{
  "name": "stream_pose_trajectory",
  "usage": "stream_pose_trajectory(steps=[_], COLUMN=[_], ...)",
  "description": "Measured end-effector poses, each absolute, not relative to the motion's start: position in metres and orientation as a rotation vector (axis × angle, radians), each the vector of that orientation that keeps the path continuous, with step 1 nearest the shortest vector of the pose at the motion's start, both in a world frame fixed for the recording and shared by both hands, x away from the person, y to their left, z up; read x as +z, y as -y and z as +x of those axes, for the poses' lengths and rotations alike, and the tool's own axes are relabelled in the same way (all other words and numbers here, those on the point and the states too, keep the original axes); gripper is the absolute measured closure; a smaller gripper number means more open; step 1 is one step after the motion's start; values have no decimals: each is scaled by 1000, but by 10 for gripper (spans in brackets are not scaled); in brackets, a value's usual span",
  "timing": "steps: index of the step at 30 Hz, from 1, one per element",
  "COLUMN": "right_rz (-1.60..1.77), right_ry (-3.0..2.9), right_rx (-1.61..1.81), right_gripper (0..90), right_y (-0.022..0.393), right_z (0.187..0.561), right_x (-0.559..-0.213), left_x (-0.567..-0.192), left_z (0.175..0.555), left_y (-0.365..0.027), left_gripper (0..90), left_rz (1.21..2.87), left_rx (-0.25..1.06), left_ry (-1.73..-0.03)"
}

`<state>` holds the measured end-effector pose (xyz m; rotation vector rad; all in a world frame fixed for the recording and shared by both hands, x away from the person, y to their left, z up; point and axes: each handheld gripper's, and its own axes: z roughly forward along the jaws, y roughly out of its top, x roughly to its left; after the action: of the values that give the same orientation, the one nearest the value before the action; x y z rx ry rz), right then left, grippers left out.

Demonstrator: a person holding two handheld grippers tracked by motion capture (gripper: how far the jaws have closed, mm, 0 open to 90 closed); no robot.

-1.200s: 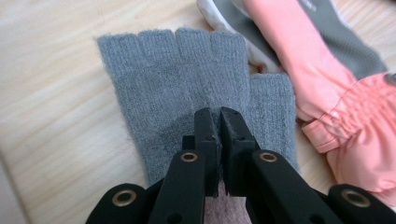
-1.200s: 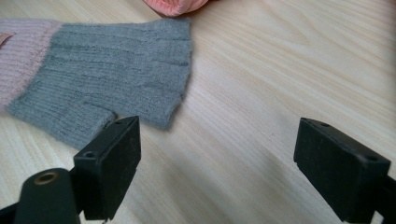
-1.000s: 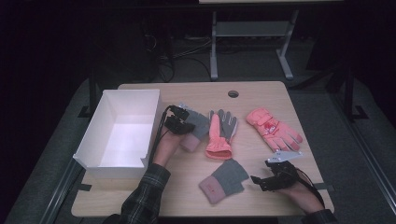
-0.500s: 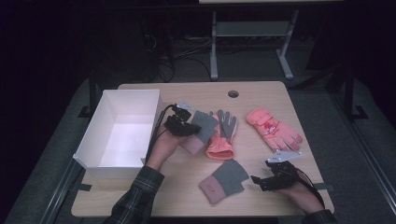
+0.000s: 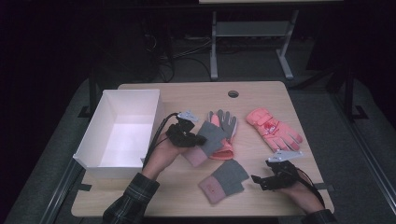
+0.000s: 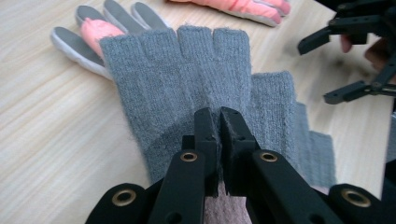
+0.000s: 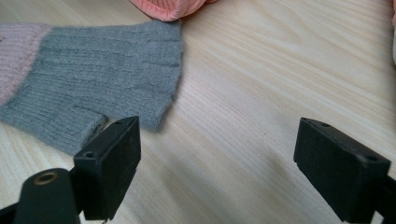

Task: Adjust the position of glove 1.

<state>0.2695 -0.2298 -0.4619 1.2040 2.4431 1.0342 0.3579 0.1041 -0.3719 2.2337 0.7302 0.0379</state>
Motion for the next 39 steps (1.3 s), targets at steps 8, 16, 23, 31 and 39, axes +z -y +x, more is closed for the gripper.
stream_pose_trajectory(steps=[8,16,23,31,39], right_rz=[1206,1203,1207,1207,1216], right_ry=[-2441,-2424,-2424,-2422,-2422], right_rx=[1029,1035,1033,1043,1041], right_gripper=[146,146,146,146,146], right_y=[230,233,232,233,233], right_z=[269,268,268,269,269], right_x=[-462,-461,-461,-461,-461], left_x=[-372,-380,-393,-407,-416], left_z=[340,324,317,313,310], left_y=[-90,-69,-55,-45,-40], left_gripper=[863,863,863,862,862], left_rz=[2256,2300,2345,2378,2409], left_rx=[-16,-65,-93,-122,-129], left_ry=[-661,-588,-564,-563,-563])
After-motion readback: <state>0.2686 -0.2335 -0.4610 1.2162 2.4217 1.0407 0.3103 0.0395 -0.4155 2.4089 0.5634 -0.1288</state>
